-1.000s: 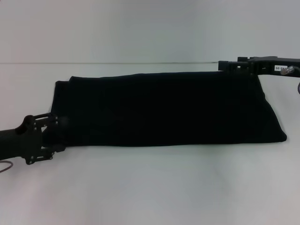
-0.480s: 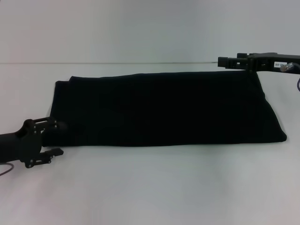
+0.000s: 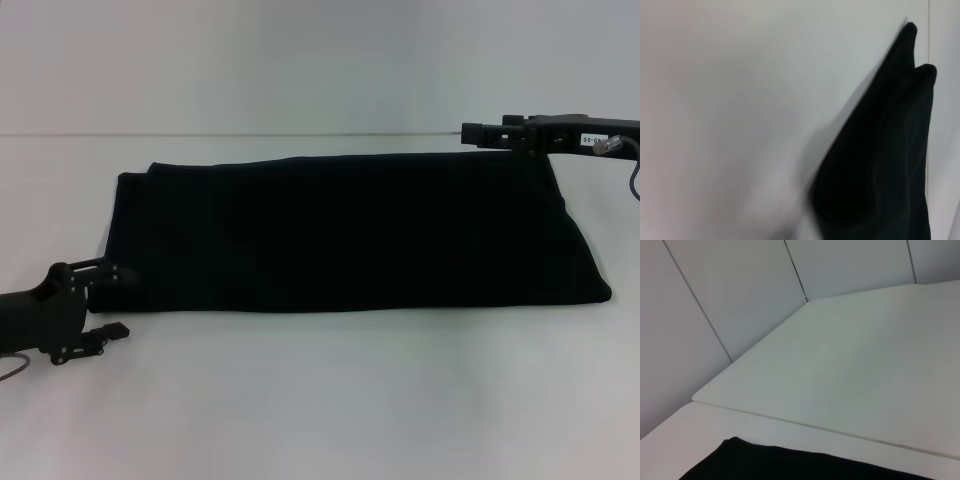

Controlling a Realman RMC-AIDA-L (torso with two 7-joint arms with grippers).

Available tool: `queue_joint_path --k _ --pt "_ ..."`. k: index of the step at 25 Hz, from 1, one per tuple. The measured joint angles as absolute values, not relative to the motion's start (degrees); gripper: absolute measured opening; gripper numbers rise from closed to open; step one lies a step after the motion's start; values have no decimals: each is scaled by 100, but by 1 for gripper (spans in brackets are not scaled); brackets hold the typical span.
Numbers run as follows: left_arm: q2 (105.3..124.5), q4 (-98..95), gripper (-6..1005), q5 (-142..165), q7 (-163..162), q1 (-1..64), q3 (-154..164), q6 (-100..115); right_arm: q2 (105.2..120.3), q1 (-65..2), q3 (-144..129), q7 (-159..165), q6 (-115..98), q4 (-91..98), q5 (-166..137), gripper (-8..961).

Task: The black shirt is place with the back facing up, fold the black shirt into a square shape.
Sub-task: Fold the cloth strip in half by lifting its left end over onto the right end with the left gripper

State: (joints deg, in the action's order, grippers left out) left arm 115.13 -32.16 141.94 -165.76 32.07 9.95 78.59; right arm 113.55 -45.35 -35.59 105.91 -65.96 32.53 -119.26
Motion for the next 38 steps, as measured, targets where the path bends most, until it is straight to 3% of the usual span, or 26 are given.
queue_joint_path --k 38 --pt "11487 -3064 738 14121 -15973 3317 993 7111 11355 -4482 -3542 10590 -6591 3256 -11847 892"
